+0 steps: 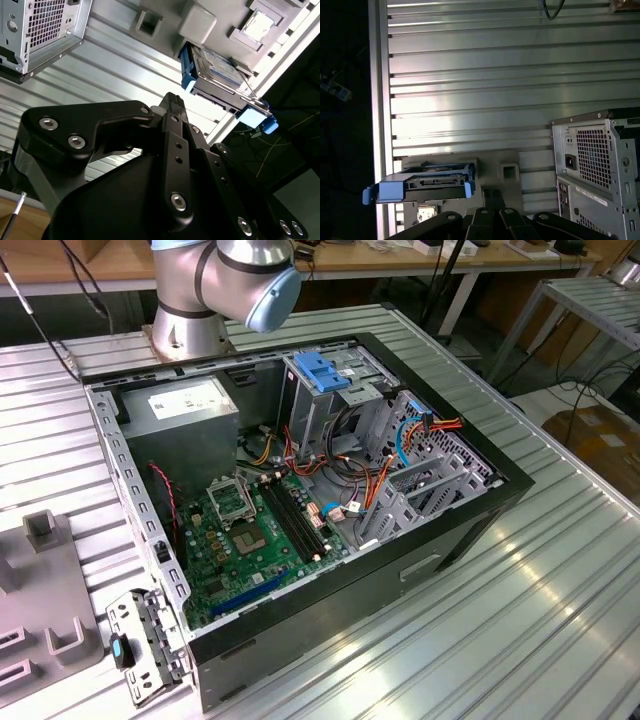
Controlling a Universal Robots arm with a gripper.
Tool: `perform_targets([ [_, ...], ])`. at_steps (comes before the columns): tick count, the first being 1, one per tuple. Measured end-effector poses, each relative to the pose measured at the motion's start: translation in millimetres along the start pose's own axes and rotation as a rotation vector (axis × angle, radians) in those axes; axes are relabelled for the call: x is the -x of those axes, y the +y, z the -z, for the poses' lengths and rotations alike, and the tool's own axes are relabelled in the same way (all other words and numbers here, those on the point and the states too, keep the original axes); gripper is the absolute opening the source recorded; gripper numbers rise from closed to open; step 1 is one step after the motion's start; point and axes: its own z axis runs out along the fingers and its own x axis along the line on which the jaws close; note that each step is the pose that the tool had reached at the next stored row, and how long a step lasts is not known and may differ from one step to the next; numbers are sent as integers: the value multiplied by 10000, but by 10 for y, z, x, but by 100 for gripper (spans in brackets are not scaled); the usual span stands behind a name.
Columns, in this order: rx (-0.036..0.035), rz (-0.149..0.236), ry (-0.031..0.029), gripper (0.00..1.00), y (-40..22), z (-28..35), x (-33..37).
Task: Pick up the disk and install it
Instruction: 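Reach for the disk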
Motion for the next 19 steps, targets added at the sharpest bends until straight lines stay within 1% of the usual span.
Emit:
perform_targets([
  [17,1,0,-2,11,-19,7,-305],
  [19,0,0,0,11,-23,10,-367],
])
